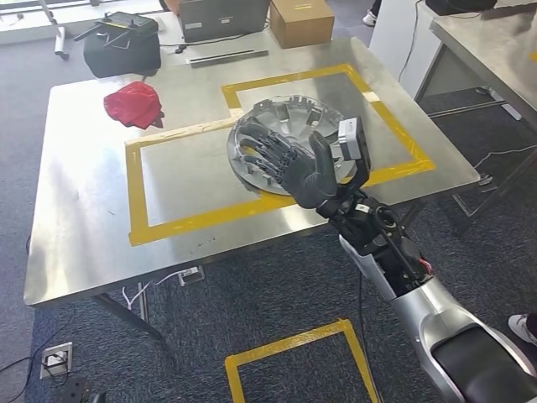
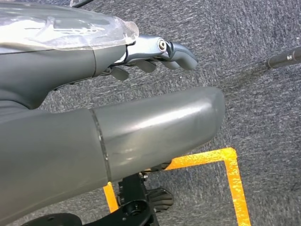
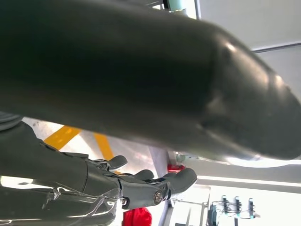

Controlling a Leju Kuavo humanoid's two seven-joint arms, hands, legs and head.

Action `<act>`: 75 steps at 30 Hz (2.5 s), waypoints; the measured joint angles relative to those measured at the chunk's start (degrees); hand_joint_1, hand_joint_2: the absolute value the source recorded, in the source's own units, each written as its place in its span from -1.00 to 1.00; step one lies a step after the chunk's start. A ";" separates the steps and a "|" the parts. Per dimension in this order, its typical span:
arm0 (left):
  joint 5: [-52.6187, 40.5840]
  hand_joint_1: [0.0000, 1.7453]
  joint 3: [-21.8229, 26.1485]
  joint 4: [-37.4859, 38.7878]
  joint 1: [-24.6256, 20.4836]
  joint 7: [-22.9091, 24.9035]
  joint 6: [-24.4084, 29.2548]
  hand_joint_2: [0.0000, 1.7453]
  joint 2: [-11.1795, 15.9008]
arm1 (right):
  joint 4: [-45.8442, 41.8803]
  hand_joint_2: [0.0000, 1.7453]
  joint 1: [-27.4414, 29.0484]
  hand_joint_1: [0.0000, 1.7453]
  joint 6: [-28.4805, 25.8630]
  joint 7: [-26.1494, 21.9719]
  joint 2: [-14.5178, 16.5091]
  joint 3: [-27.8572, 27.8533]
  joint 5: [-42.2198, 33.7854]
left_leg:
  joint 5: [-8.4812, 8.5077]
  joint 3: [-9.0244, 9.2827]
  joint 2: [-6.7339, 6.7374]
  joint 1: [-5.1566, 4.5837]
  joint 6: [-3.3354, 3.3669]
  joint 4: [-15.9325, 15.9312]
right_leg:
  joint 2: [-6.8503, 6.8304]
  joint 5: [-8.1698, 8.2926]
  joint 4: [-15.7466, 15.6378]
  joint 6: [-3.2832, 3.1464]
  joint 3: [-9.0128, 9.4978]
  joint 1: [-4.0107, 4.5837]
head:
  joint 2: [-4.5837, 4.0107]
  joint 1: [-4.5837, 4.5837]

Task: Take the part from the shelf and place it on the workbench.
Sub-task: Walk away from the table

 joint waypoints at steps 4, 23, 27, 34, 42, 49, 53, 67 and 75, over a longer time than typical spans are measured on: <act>0.07 -1.00 0.00 0.00 -0.02 0.15 0.00 -1.00 0.00 | -0.01 -1.00 0.06 -1.00 0.67 0.27 0.01 0.00 -0.62 | -0.05 0.00 0.00 -0.13 0.08 0.02 | 0.00 -0.02 0.00 0.04 0.01 -0.17 | 0.00 0.00; 0.34 -1.00 0.00 0.00 -0.22 0.29 0.00 -1.00 -0.03 | -0.30 -1.00 0.69 -1.00 0.87 -0.02 -0.10 0.18 -0.08 | -0.83 2.02 -1.23 0.36 1.04 -0.69 | 0.50 -1.90 8.17 1.30 -4.15 -1.00 | 0.00 1.61; 0.34 -1.00 -0.01 0.00 -0.58 0.34 0.00 -1.00 -0.02 | 0.06 -1.00 0.47 -1.00 0.92 -0.74 -0.14 0.22 0.55 | -0.67 1.21 -2.67 0.43 -0.39 -0.11 | 1.80 -0.08 1.04 0.80 -0.42 -0.77 | 0.00 1.62; 0.36 -1.00 -0.02 0.00 -0.63 0.50 0.00 -1.00 0.08 | 0.66 -1.00 0.33 -1.00 1.16 -1.30 -0.17 0.25 1.09 | -8.53 -6.13 -0.62 0.63 -1.93 15.43 | -1.42 0.72 0.47 -1.31 -0.80 -0.63 | 0.00 -0.35; 0.54 -1.00 -0.02 -0.01 -0.82 0.50 0.00 -1.00 0.15 | 1.17 -1.00 -0.15 -1.00 1.73 -1.27 -0.17 0.35 0.98 | -1.66 2.20 2.01 -0.16 -0.46 -0.21 | -4.85 0.90 0.62 -0.49 -0.92 0.18 | 0.00 -0.62; 0.60 -1.00 -0.02 -0.01 -0.67 0.50 0.00 -1.00 0.09 | 1.51 -1.00 -0.27 -1.00 1.81 -1.24 -0.16 0.38 0.98 | -0.26 1.31 -1.03 0.15 1.52 -0.70 | -1.17 -8.46 16.07 0.87 -6.59 -0.19 | 0.00 0.75; 0.68 -1.00 -0.02 0.00 -0.53 0.50 0.00 -1.00 0.02 | 2.02 -1.00 -0.35 -1.00 1.83 -1.15 -0.17 0.41 0.94 | 0.09 1.00 -3.52 -0.05 1.38 -0.44 | -0.09 -4.65 11.12 0.17 -3.01 -0.14 | 0.00 1.42; 0.84 -1.00 -0.04 -0.02 -0.59 0.54 0.00 -1.00 -0.06 | 2.83 -1.00 -1.35 -1.00 0.47 -0.14 -0.19 0.73 0.89 | -6.67 -5.28 -0.47 0.73 -2.22 13.95 | -0.49 0.89 -0.36 -1.66 -0.19 -0.48 | 0.00 -0.36; 0.84 -1.00 -0.04 -0.01 -0.73 0.59 0.00 -1.00 0.02 | 2.90 -1.00 -1.79 -1.00 0.30 -0.11 -0.19 0.77 0.85 | -1.56 2.62 -0.34 0.50 0.09 -0.38 | -1.03 0.87 0.91 0.46 -1.49 -0.33 | 0.00 -0.13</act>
